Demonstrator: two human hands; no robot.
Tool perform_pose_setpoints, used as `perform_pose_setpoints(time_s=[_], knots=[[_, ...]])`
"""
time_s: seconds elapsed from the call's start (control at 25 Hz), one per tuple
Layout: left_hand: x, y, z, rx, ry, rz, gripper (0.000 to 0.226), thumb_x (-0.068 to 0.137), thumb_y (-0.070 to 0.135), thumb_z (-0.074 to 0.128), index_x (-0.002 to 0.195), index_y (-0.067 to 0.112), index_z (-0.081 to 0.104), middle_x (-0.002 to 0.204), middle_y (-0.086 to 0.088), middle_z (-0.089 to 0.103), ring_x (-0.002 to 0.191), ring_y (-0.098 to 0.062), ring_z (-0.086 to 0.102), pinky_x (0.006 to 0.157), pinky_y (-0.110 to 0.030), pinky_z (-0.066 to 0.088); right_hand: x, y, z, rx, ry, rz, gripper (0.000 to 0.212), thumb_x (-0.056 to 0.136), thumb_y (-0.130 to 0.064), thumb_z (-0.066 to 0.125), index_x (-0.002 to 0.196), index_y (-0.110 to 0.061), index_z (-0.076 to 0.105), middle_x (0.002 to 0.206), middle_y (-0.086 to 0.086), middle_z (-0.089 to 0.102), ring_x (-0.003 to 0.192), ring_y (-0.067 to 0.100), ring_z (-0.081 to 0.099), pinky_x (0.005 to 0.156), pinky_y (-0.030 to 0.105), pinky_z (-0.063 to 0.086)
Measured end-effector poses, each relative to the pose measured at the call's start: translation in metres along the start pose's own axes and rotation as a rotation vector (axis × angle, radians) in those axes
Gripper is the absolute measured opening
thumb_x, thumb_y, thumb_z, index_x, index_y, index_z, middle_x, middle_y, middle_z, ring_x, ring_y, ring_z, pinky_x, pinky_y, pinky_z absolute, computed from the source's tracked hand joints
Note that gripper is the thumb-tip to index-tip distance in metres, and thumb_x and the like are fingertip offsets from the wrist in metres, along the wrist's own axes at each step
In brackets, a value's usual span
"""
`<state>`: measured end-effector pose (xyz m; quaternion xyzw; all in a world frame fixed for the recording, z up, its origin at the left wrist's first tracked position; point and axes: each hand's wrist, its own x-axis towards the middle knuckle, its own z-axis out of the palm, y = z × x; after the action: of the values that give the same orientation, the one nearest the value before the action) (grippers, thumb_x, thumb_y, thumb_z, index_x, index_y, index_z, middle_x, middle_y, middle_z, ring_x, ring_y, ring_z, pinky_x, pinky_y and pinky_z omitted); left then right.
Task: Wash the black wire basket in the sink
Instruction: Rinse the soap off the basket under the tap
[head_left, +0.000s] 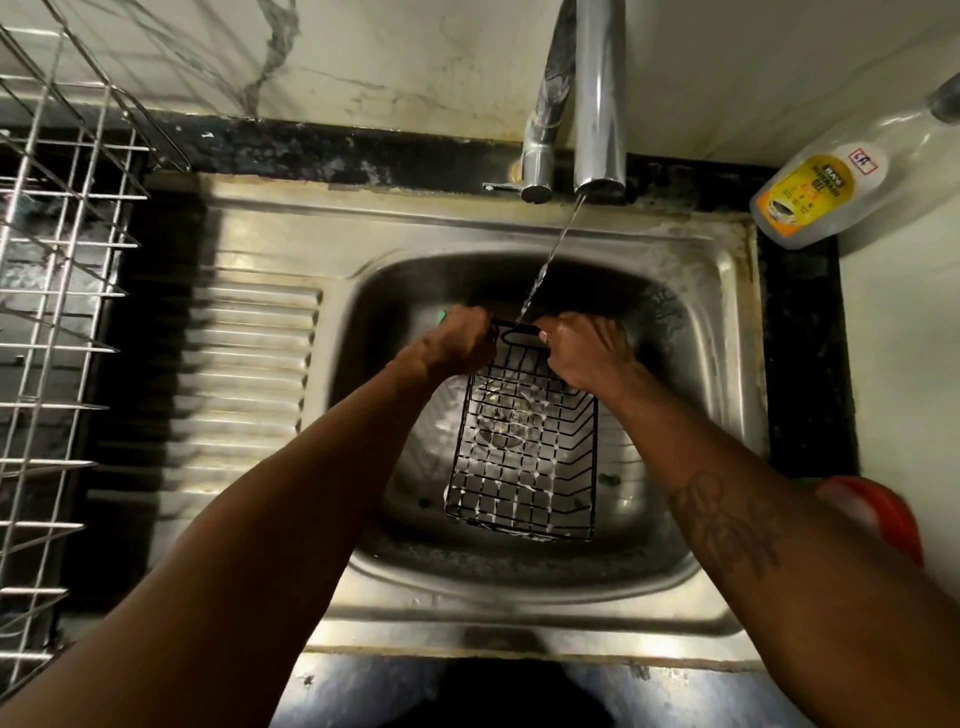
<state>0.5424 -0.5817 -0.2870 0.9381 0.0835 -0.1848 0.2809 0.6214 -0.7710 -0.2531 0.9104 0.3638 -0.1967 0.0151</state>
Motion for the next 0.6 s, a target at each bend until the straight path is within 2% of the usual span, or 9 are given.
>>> perform_pose_setpoints(time_s=[0.08,0.16,0.2,0.28,0.36,0.48,0.6], knots=[[0.004,0.006,-0.004,0.049,-0.032,0.005,0.019,0.091,0.01,0.055,0.101,-0.003,0.065,0.098,-0.024,0.071,0.093,-0.04,0.067,0.065,-0.03,0.038,-0.001,-0.004,0.0,-0.013,-0.007,-0.002,0.038,0.101,-0.02,0.05,0.137,-0.028,0.056,0.113,0.009,0.069,0.098,0.031,0.066,0.088,0.043,0.052],[0.007,0.016,-0.002,0.084,-0.059,0.066,0.024,0.093,0.007,0.053,0.109,-0.003,0.066,0.105,-0.024,0.071,0.098,-0.04,0.067,0.07,-0.032,0.044,-0.001,-0.013,0.003,0.067,-0.043,-0.001,0.032,0.103,-0.018,0.044,0.132,-0.025,0.057,0.102,0.011,0.069,0.085,0.028,0.065,0.076,0.038,0.053],[0.008,0.02,0.0,0.09,-0.085,0.098,0.026,0.094,0.007,0.052,0.114,-0.001,0.067,0.109,-0.023,0.07,0.101,-0.039,0.067,0.078,-0.035,0.048,0.001,-0.018,0.003,0.107,-0.051,0.003,0.03,0.102,-0.016,0.045,0.128,-0.024,0.059,0.098,0.011,0.069,0.08,0.027,0.064,0.07,0.036,0.051],[0.01,0.021,-0.001,0.079,-0.118,0.136,0.028,0.098,0.008,0.05,0.12,0.001,0.065,0.116,-0.022,0.068,0.106,-0.037,0.066,0.087,-0.037,0.049,0.006,-0.027,0.005,0.156,-0.043,0.004,0.028,0.098,-0.013,0.05,0.123,-0.023,0.06,0.099,0.012,0.069,0.083,0.03,0.065,0.068,0.034,0.05],[0.015,0.014,-0.002,0.076,-0.128,0.136,0.029,0.102,0.015,0.049,0.122,0.002,0.065,0.121,-0.022,0.066,0.109,-0.037,0.064,0.09,-0.037,0.047,0.008,-0.032,0.008,0.17,-0.037,0.01,0.031,0.096,-0.015,0.052,0.125,-0.024,0.059,0.103,0.015,0.069,0.092,0.034,0.067,0.075,0.035,0.051],[0.013,0.007,-0.002,0.017,-0.105,0.096,0.029,0.105,0.021,0.049,0.115,0.001,0.068,0.113,-0.02,0.069,0.1,-0.034,0.065,0.084,-0.034,0.046,0.008,-0.031,0.011,0.202,-0.074,0.051,0.034,0.097,-0.016,0.051,0.13,-0.027,0.055,0.103,0.015,0.069,0.094,0.035,0.067,0.076,0.035,0.05],[0.01,0.009,0.008,-0.116,0.044,-0.04,0.028,0.103,0.025,0.053,0.101,0.006,0.073,0.097,-0.016,0.073,0.085,-0.029,0.066,0.071,-0.03,0.045,0.009,-0.032,0.008,0.29,-0.149,0.071,0.043,0.097,-0.014,0.051,0.132,-0.039,0.052,0.097,0.009,0.068,0.083,0.026,0.067,0.067,0.035,0.053]])
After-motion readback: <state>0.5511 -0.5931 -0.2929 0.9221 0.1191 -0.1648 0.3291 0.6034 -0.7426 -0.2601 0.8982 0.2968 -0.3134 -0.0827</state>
